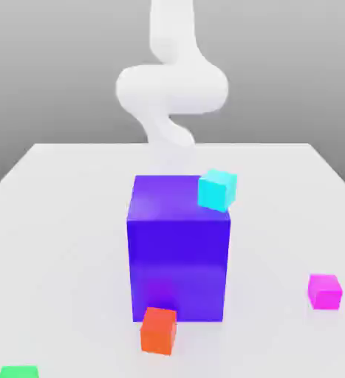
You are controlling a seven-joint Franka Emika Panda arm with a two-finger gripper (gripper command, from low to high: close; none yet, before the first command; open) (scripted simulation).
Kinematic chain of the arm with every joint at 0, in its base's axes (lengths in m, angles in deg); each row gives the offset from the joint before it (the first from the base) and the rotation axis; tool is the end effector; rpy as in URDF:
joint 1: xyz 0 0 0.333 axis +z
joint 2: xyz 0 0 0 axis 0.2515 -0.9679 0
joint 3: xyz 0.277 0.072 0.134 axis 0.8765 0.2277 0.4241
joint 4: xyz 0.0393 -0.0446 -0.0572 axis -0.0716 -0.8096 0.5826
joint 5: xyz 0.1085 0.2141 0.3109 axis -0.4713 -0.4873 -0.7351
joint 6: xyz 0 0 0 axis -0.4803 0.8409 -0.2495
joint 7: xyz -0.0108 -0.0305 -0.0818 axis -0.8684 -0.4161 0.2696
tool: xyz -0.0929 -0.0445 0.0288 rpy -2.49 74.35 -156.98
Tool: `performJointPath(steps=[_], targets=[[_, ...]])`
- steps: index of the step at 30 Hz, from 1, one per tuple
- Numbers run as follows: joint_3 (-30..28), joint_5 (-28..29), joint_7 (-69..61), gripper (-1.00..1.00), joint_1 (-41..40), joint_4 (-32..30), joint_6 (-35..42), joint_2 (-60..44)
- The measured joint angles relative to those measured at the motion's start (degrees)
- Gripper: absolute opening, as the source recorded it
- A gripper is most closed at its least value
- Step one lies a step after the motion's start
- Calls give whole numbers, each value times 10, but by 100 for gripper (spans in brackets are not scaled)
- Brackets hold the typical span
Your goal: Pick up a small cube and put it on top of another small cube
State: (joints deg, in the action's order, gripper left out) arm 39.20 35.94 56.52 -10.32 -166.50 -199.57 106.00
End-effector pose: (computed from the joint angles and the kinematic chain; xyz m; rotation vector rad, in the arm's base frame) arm 0.3776 0.0210 0.6728 -2.5326 0.8753 -0.9302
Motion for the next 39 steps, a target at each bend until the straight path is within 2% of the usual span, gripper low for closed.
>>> performJointPath(steps=[8,17,22,26,28,32,33,39], targets=[[-10,-54,-162,0,126,-46,-72,-155],[32,-88,-321,0,221,-96,-151,-324],[60,-58,-375,0,275,-126,-200,-415],[66,9,-388,0,305,-150,-238,-486],[59,41,-382,0,320,-153,-263,-523],[40,66,-370,0,338,-140,-327,-606],[36,68,-368,-100,341,-137,-341,-623],[35,70,-366,-100,342,-135,-347,-632]])
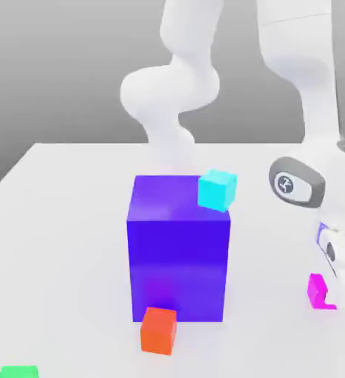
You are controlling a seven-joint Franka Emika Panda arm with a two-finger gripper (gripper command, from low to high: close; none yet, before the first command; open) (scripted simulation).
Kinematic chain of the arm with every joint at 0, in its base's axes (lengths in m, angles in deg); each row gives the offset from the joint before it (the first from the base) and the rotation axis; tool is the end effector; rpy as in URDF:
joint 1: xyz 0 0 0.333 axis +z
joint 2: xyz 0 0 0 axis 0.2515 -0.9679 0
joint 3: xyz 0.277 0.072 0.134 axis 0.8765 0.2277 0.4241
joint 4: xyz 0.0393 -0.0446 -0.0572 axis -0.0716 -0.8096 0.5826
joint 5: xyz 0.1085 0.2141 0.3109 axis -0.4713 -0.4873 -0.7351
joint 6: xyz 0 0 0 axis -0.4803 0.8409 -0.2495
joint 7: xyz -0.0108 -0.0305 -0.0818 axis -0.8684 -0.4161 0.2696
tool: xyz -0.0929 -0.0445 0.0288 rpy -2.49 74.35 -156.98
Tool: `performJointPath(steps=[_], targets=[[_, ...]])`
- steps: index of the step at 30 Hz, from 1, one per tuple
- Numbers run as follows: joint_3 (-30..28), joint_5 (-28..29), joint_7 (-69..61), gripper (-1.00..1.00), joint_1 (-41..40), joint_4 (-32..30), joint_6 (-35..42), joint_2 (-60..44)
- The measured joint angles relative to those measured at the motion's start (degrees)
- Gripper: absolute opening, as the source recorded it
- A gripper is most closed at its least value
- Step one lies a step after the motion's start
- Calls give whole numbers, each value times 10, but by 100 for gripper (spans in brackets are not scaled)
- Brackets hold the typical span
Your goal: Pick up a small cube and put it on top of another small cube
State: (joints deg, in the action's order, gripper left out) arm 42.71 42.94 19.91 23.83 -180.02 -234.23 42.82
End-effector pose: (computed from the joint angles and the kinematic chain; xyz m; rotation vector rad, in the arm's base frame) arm 0.3252 0.2941 0.1272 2.9335 1.1218 -0.0011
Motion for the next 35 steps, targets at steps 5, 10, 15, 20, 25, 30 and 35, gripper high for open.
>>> performJointPath(steps=[5,10,15,20,25,30,35], targets=[[13,-15,-12,-100,-10,-15,61,77],[-23,-51,-18,-100,-65,17,122,98],[-93,-90,-16,-100,-150,83,168,70],[-156,-127,-14,-100,-233,145,210,44],[-213,-161,-14,-100,-309,201,247,23],[-236,-217,-31,-100,-389,256,237,-45],[-230,-229,-39,100,-399,261,223,-65]])
